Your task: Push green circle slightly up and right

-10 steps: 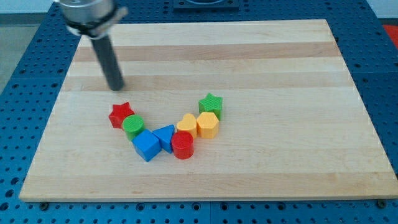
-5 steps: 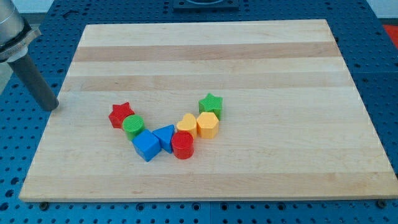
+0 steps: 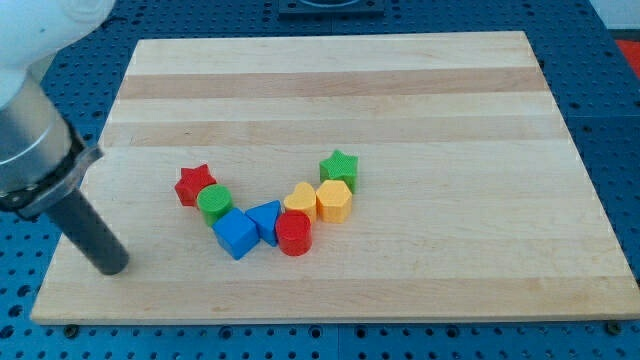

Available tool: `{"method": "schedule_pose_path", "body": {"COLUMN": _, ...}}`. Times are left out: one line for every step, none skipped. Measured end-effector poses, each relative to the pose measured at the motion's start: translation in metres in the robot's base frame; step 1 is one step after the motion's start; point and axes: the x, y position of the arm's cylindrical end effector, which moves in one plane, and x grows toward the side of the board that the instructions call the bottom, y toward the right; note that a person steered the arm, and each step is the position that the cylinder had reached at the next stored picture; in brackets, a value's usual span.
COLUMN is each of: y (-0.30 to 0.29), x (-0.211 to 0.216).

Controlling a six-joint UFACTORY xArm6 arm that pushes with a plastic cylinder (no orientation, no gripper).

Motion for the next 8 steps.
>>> {"method": "schedule_pose_path", "body": {"y": 0.034, "x": -0.021}}
{"method": "schedule_pose_path", "body": {"y": 0.055, "x": -0.043}}
{"method": "schedule_pose_path", "body": {"y": 0.078, "x": -0.062}}
{"method": "schedule_pose_path", "body": {"y": 0.092, "x": -0.089}}
{"method": "schedule_pose_path", "body": {"y": 0.103, "x": -0.107}}
{"method": "schedule_pose_path", "body": {"y": 0.110, "x": -0.105}}
{"method": "schedule_pose_path", "body": {"y": 0.108, "x": -0.105}}
{"method": "schedule_pose_path", "body": {"y": 0.131, "x": -0.094}}
